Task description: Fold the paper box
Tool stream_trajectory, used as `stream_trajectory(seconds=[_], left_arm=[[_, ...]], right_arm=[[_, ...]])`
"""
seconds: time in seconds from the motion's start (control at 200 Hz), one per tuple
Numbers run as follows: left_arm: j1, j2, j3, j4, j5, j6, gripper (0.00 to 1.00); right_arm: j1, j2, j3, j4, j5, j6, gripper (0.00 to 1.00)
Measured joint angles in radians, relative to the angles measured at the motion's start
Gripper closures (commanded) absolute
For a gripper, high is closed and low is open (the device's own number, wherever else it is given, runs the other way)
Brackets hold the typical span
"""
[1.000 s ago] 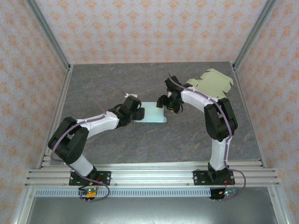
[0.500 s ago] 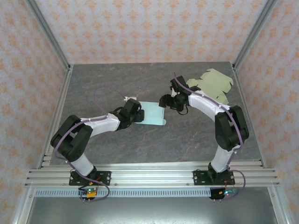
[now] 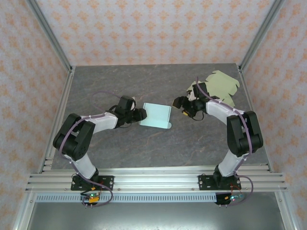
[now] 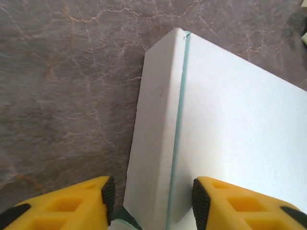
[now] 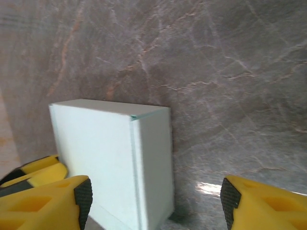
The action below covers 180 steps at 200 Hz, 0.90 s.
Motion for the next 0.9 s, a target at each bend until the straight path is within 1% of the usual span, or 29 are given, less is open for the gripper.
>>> stream_trajectory(seconds=[0.16, 0.265, 0.365, 0.511, 0.681, 0.786, 0.901], left_arm=[[0.029, 0.041, -0.007, 0.103, 0.091, -0.046, 0.68], [0.067, 0.062, -0.042, 0.206, 0.151, -0.092, 0.70], [0.099, 0.075, -0.064, 0.269, 0.190, -0.122, 0.72], [0.118, 0.092, -0.069, 0.311, 0.217, -0.144, 0.74], [0.118, 0.111, -0.066, 0.342, 0.226, -0.163, 0.76], [0.126, 0.137, -0.060, 0.382, 0.249, -0.185, 0.79], [0.139, 0.174, -0.060, 0.451, 0.288, -0.211, 0.79]], right_arm=[[-0.002, 0.016, -0.016, 0.085, -0.082, 0.021, 0.26], [-0.006, 0.058, -0.030, 0.163, -0.137, 0.047, 0.22], [-0.012, 0.105, -0.038, 0.193, -0.164, 0.064, 0.22], [-0.014, 0.146, -0.058, 0.255, -0.219, 0.105, 0.21], [-0.014, 0.196, -0.056, 0.325, -0.296, 0.138, 0.21], [-0.022, 0.210, -0.049, 0.350, -0.321, 0.164, 0.21], [-0.024, 0.220, -0.045, 0.369, -0.339, 0.179, 0.20]])
